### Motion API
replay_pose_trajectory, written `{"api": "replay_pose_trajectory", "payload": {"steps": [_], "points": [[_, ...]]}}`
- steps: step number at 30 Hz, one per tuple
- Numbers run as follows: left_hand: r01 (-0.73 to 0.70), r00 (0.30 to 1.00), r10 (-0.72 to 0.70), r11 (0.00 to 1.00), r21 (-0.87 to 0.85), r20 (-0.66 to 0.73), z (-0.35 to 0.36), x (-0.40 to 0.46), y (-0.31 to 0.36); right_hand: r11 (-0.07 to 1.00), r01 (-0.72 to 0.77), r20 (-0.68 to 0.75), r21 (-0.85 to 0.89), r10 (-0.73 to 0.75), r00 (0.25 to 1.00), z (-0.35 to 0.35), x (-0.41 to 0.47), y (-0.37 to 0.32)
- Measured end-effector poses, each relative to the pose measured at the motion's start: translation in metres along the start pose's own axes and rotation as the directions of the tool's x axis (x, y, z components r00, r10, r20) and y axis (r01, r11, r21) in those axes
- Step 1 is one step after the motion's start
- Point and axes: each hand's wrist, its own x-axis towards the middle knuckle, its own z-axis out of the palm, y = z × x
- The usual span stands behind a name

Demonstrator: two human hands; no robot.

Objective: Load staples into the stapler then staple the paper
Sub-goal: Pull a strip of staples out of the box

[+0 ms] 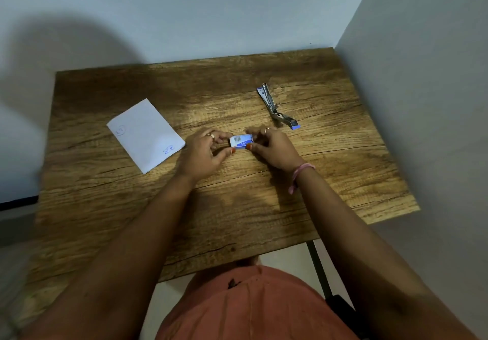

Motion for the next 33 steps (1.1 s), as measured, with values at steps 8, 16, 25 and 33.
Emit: {"api": "replay_pose_trajectory", "payload": {"steps": [8,16,25,33], "points": [[-0.024,0.999,0.022,0.998,0.062,0.030,-0.001,0.001,0.006,0.922,-0.184,0.017,0.341,0.189,0.982,0.010,0.001,-0.001],[0.043,0.997,-0.043,0.999,-0.003,0.064,-0.004,0.003,0.005,0.803,-0.273,0.011,0.530,0.316,0.949,0.017,0.008,-0.003],[0.088,0.992,-0.080,0.993,-0.084,0.100,-0.009,0.004,0.006,0.773,-0.324,0.032,0.546,0.368,0.929,0.008,0.013,-0.002],[0.133,0.989,-0.118,0.972,-0.194,0.088,-0.007,0.003,-0.001,0.824,-0.312,-0.001,0.473,0.355,0.935,0.001,0.013,-0.003]]}}
